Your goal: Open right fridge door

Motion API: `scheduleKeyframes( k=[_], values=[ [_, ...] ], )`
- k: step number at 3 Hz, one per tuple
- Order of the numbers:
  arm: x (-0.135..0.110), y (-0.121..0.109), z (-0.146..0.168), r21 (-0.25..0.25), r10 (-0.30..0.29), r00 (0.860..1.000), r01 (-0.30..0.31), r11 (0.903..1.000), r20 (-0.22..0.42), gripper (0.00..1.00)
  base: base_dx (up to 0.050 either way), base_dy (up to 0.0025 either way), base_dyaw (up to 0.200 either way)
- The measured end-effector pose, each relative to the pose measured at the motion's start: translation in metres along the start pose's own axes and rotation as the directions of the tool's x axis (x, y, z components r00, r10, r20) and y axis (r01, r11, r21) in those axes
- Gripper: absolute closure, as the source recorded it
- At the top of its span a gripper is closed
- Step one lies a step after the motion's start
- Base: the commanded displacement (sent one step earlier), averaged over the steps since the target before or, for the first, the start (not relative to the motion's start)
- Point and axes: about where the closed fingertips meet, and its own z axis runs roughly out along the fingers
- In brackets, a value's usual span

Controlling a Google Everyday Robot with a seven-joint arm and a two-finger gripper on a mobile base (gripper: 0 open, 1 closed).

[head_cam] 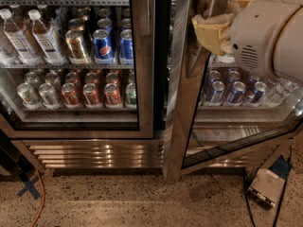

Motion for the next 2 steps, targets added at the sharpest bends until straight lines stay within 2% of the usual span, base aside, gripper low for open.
scheduleKeyframes(
  k=[1, 2],
  values=[
    [-0.0005, 0.0008, -0.0008, 0.003, 0.003, 1.000, -0.003, 1.0000, -0.001, 0.84, 0.000, 0.00000, 0.000],
    [0.0003, -0.0006, -0.0003, 0.003, 0.003, 1.000, -0.003, 1.0000, -0.001, 0.70, 0.000, 0.00000, 0.000]
  ],
)
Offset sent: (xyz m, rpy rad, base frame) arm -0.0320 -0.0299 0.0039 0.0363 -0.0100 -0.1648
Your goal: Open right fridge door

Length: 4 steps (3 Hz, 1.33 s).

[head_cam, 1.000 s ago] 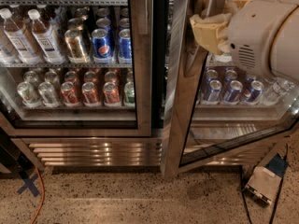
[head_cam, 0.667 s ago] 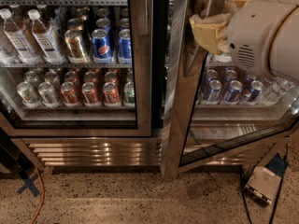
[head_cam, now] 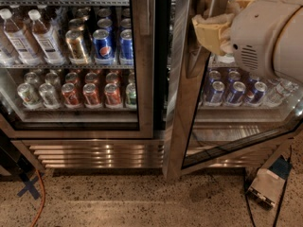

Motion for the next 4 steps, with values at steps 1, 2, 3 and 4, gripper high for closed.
scheduleKeyframes(
  k=[1, 2, 3, 4],
  values=[
    [0.001, -0.003, -0.005, 0.022, 0.002, 1.000, -0.002, 0.9997, -0.004, 0.72, 0.000, 0.00000, 0.000],
    [0.004, -0.007, -0.014, 0.070, 0.025, 1.000, -0.024, 0.9972, -0.014, 0.72, 0.000, 0.00000, 0.000],
    [0.004, -0.007, -0.014, 0.070, 0.025, 1.000, -0.024, 0.9972, -0.015, 0.57, 0.000, 0.00000, 0.000],
    [-0.003, -0.010, -0.027, 0.126, 0.019, 1.000, -0.016, 0.9920, -0.021, 0.44, 0.000, 0.00000, 0.000]
  ],
)
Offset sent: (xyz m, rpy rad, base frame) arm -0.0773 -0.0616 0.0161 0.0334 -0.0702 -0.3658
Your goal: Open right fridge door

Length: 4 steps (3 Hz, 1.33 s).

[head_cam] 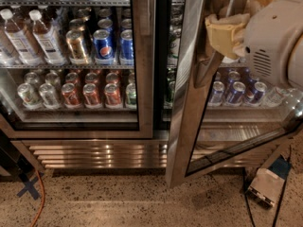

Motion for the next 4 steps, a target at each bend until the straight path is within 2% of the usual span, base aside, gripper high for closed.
scheduleKeyframes(
  k=[1, 2, 3, 4],
  values=[
    [0.0010, -0.0002, -0.0021, 0.000, 0.000, 1.000, 0.000, 1.0000, 0.000, 0.26, 0.000, 0.00000, 0.000],
    [0.0008, -0.0004, -0.0025, 0.002, 0.000, 1.000, 0.000, 1.0000, 0.000, 0.23, 0.000, 0.00000, 0.000],
    [0.0008, -0.0004, -0.0025, 0.002, 0.000, 1.000, 0.000, 1.0000, 0.000, 0.04, 0.000, 0.00000, 0.000],
    [0.0008, -0.0004, -0.0025, 0.002, 0.000, 1.000, 0.000, 1.0000, 0.000, 0.00, 0.000, 0.00000, 0.000]
  ],
)
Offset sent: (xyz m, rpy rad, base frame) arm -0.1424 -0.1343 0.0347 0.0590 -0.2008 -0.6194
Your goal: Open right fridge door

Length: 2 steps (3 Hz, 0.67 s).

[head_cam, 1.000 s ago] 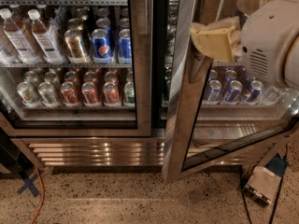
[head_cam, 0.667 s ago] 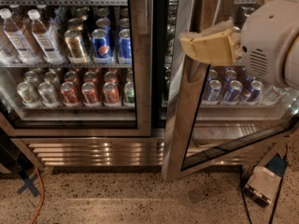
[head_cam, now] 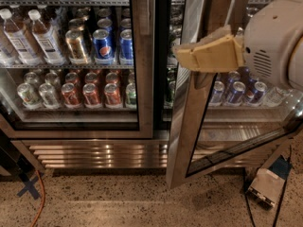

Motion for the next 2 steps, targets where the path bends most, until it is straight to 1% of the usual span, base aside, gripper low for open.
scheduleKeyframes(
  k=[1, 2],
  values=[
    [0.0000, 0.0000, 0.0000, 0.000, 0.000, 1.000, 0.000, 1.0000, 0.000, 0.18, 0.000, 0.00000, 0.000],
    [0.0000, 0.0000, 0.0000, 0.000, 0.000, 1.000, 0.000, 1.0000, 0.000, 0.31, 0.000, 0.00000, 0.000]
  ],
)
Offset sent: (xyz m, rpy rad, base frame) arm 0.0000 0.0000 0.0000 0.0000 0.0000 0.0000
